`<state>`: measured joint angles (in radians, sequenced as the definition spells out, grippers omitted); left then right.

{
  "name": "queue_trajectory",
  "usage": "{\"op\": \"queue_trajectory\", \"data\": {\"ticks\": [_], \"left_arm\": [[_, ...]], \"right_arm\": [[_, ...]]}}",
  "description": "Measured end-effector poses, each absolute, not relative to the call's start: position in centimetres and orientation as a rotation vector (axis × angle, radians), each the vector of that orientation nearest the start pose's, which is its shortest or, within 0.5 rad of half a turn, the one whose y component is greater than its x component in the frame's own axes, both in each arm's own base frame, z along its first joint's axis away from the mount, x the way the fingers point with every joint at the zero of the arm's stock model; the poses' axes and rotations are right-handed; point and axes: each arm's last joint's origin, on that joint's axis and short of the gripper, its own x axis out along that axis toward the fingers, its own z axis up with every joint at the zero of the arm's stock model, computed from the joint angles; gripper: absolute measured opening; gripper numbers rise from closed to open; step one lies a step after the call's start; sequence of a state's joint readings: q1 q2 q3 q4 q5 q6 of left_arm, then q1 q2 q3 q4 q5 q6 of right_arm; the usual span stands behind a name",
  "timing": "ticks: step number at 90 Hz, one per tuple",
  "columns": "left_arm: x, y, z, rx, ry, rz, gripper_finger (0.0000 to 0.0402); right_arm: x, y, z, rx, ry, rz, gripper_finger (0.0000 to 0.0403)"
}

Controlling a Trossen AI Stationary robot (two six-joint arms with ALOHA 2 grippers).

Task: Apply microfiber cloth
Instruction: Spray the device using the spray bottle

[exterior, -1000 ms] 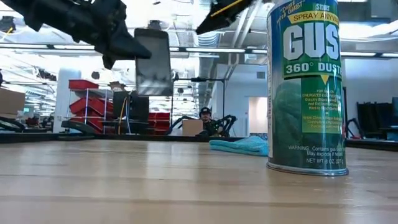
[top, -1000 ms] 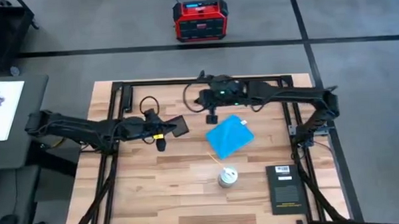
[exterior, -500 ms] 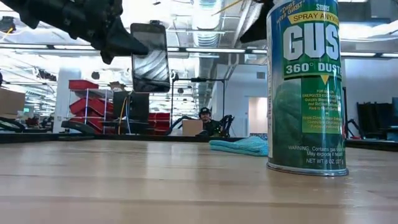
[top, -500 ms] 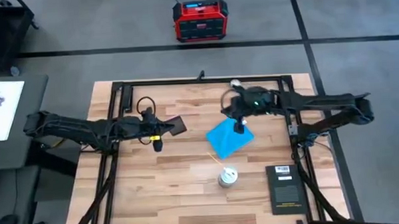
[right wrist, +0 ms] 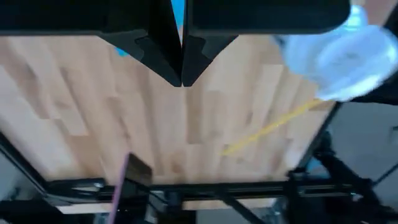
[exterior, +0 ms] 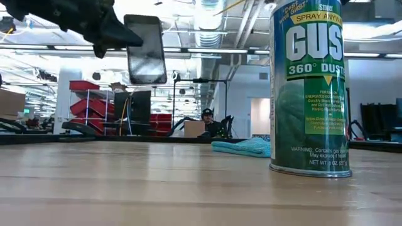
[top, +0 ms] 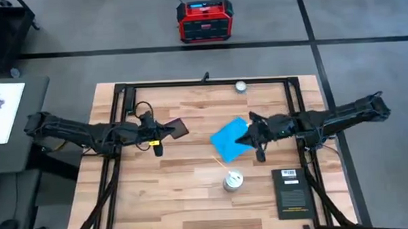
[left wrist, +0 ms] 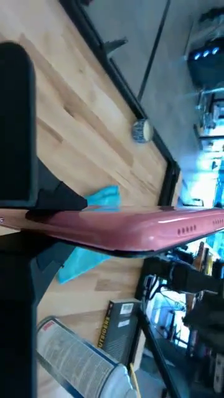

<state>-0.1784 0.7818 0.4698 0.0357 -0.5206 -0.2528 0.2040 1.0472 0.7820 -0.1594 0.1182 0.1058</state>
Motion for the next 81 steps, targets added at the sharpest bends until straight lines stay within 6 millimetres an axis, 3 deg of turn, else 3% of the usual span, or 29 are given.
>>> {"op": "queue_trajectory", "data": {"ticks": [28,61,81], "left_arm": [[17.0,-3.5,25.3,-0.175,0.208,0.47,0.0004],[20.3,-5.5,27.5,-0.081,0.327,0.655,0.0004],[21.5,-7.0,27.8,-0.093,0.335,0.627,0.0004]], "right_arm": [[22.6,5.5,29.8,0.059,0.374,0.089,0.0],[25.5,7.1,31.5,-0.018,0.501,0.125,0.0],[26.1,7.9,32.7,-0.027,0.579,0.138,0.0]]}}
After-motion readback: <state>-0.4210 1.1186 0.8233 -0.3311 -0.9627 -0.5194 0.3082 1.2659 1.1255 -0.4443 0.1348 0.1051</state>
